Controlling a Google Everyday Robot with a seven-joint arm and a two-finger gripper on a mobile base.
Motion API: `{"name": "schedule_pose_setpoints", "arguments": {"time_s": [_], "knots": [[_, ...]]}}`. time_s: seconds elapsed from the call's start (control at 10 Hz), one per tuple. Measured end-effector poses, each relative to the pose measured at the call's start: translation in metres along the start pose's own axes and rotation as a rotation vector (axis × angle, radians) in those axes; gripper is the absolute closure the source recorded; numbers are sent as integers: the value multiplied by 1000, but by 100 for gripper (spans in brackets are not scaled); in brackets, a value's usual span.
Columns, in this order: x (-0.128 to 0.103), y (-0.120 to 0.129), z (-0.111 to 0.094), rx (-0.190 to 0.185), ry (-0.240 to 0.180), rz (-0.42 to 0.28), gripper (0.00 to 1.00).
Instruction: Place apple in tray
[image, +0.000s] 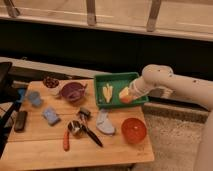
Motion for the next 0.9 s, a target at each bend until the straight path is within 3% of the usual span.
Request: {"name": "schedule_pose_setpoints", "arguments": {"time_s": [0.3,0.4,0.9], "knots": [[-25,23,11,-4,-21,-51,27],[-34,31,13,-4,-29,-68,22],[-47,32,16,7,-47,-80,22]]}}
